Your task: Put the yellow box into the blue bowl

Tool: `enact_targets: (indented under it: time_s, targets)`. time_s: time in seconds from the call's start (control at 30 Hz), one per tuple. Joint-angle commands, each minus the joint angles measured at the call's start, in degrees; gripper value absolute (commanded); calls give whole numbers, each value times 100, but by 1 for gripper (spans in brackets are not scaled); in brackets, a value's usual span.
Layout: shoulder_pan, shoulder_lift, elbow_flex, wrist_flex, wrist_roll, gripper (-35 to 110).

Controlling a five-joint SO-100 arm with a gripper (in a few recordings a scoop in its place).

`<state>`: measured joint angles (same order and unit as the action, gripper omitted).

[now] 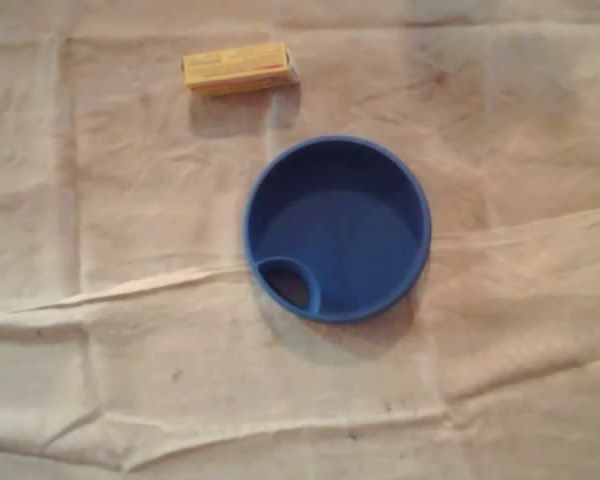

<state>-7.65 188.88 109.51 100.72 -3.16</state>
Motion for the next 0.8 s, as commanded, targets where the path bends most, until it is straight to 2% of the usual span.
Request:
enact_targets:
  time_s: [0.0, 0.3, 0.77]
  targets:
    - [0, 211, -62, -35, 70, -1]
    - [53, -905, -149, -70, 26, -1]
    - [70, -3718, -1890, 0, 26, -1]
